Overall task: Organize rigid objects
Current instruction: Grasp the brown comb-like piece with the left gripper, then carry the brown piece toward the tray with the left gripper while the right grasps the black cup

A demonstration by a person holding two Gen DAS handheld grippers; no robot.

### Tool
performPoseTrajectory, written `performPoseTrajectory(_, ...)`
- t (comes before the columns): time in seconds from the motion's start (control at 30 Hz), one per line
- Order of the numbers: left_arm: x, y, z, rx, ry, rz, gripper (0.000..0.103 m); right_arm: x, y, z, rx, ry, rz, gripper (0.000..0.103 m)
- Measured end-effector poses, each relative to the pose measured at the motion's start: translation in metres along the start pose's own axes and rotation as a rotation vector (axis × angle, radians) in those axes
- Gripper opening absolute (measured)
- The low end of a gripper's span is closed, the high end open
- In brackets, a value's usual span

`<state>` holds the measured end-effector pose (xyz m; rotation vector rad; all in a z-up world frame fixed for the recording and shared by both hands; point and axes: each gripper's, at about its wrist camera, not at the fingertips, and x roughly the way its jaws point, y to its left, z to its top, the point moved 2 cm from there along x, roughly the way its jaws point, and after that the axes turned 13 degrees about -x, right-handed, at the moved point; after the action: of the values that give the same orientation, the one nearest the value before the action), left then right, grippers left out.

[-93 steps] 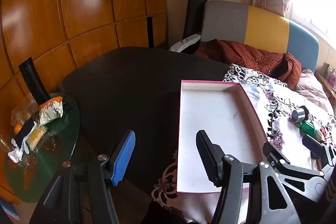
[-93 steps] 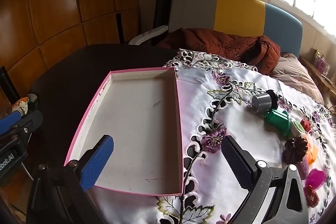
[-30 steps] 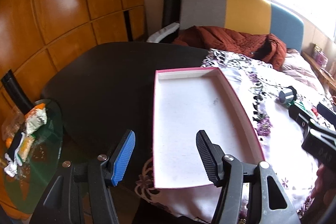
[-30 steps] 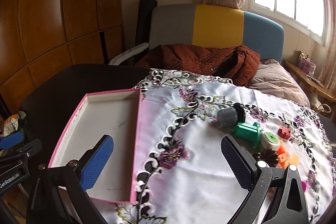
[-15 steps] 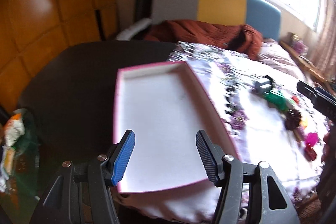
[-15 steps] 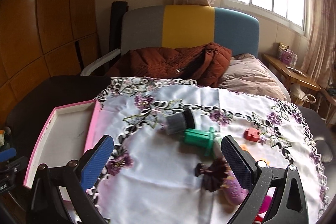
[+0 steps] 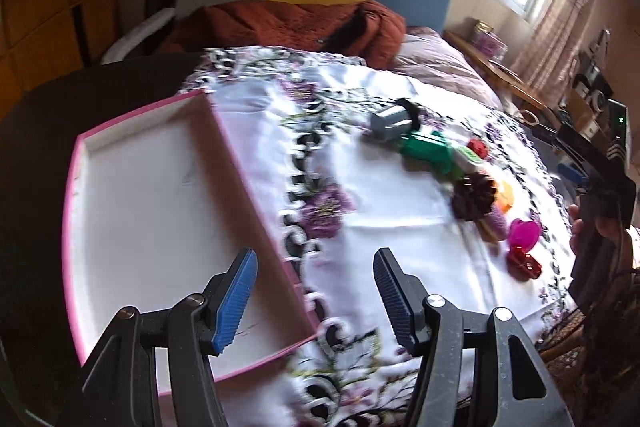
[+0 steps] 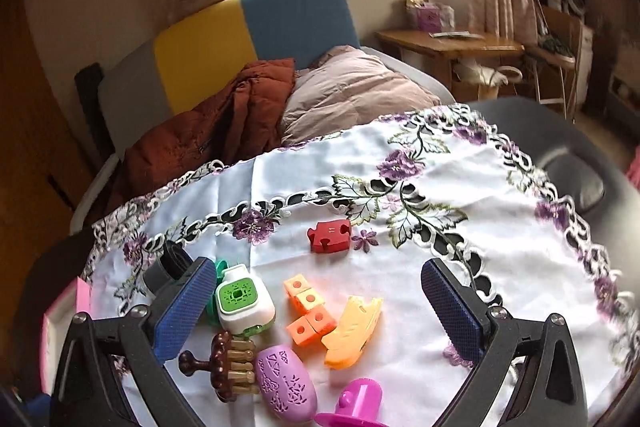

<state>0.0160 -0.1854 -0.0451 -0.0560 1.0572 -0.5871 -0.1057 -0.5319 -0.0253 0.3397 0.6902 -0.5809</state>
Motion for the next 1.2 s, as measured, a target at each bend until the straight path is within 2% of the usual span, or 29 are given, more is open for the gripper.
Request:
performPoseTrajectory(0.27, 0.05, -0.081, 0.002, 0.153, 0.118, -0.123, 0.062, 0.001, -0.014, -0.001, 0.1, 0.005, 0.028, 0.103)
performPoseTrajectory(0.37, 0.07, -0.111, 0.003, 0.203, 0.158, -0.173, 0.07, 0.001, -0.017, -0.001, 0.117, 0.008, 0.043, 0.103)
performPoseTrajectory(0.5, 0.094, -0.144, 0.009, 0.224, 0.185, -0.227, 0.074, 0.003, -0.017, -0.001, 0.122, 0.013, 0.057, 0.103)
performPoseTrajectory(0.67, 0.13, -0.169, 0.014, 0.263, 0.188, -0.218, 0.081, 0.005, -0.019, -0.001, 0.13, 0.018, 0.062, 0.103)
performPoseTrajectory(0.77, 0.149, -0.173, 0.014, 0.245, 0.221, -0.2, 0.081, 0.007, -0.018, 0.0, 0.12, 0.02, 0.06, 0.103)
performPoseTrajectory(0.83, 0.157, -0.172, 0.014, 0.217, 0.249, -0.232, 0.07, 0.008, -0.017, -0.001, 0.109, 0.024, 0.053, 0.103)
performPoseTrajectory(0.87, 0.158, -0.171, 0.014, 0.203, 0.256, -0.243, 0.07, 0.009, -0.017, 0.0, 0.105, 0.025, 0.049, 0.103)
performPoseTrajectory(0.97, 0.15, -0.165, 0.012, 0.189, 0.245, -0.265, 0.069, 0.01, -0.017, -0.001, 0.102, 0.028, 0.045, 0.103)
performPoseTrajectory(1.03, 0.141, -0.156, 0.01, 0.184, 0.223, -0.268, 0.058, 0.011, -0.017, -0.001, 0.102, 0.032, 0.049, 0.103)
performPoseTrajectory(1.2, 0.112, -0.128, 0.004, 0.182, 0.179, -0.25, 0.057, 0.013, -0.015, -0.003, 0.097, 0.048, 0.045, 0.103)
